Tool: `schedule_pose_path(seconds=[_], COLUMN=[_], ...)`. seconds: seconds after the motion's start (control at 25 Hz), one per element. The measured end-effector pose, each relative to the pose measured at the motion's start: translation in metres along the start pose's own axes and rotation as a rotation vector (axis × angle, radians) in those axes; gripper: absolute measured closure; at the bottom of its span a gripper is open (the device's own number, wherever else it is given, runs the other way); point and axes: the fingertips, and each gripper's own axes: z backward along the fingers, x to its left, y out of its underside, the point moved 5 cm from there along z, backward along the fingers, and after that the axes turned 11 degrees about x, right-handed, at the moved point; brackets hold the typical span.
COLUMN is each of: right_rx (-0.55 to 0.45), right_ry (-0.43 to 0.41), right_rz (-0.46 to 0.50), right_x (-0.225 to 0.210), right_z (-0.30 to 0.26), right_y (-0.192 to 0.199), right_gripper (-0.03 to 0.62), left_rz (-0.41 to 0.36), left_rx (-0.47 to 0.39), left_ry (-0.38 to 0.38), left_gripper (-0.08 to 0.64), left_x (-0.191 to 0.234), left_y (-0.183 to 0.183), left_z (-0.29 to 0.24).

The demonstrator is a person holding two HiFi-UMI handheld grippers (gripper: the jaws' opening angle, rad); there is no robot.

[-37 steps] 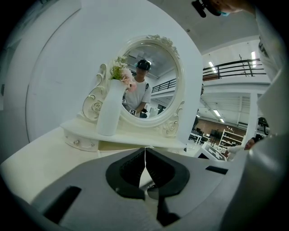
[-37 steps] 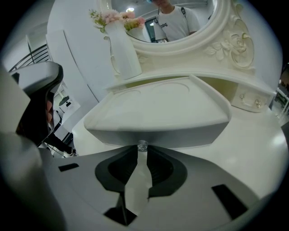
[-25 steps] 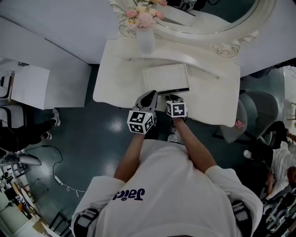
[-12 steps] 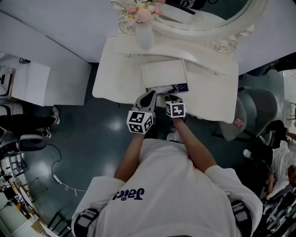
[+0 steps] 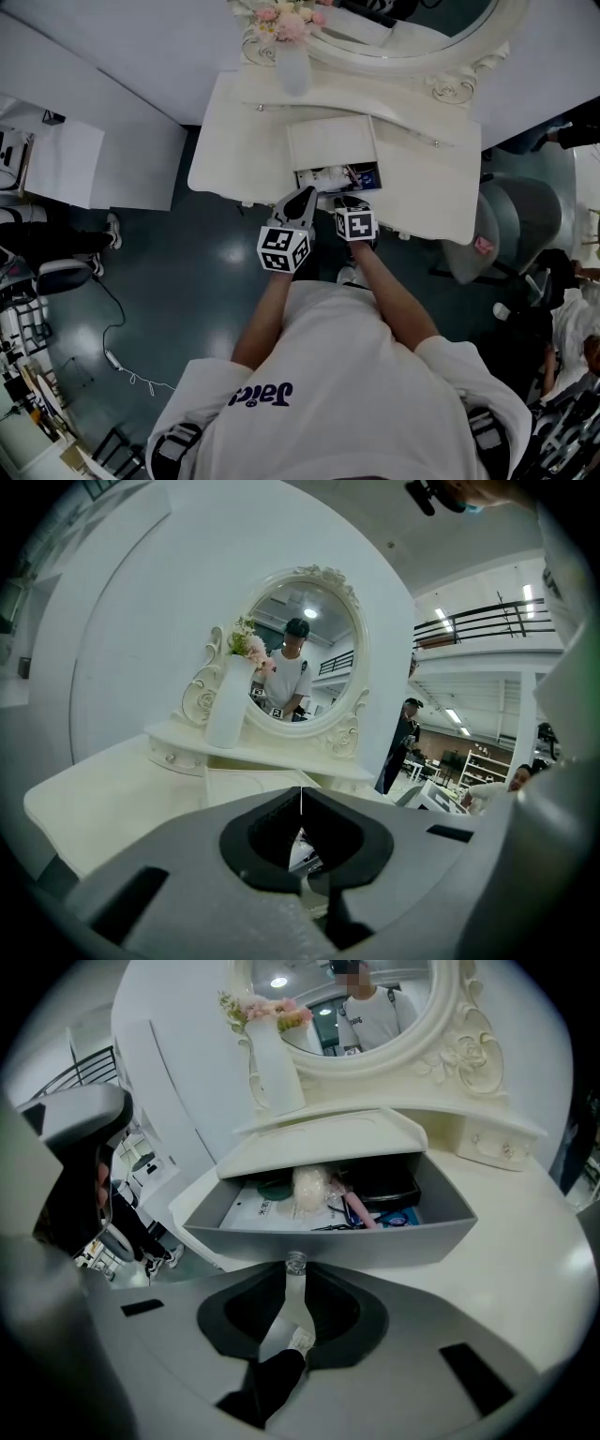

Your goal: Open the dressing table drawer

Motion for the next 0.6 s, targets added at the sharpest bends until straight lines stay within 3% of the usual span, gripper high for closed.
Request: schedule_pose_path(seconds=[0.6], right_rx=[0.002], right_ry=[-0.001], right_rz=[0.0], right_x=[0.001], right_z=[0.006], right_y=[0.021], right_gripper=[0.524], left_rz=[0.003], left_rx=[0.002], left_ry=[-0.01], left_gripper=[0.543], left_x=[-0.009], left_y=[0.013], left_z=[0.013])
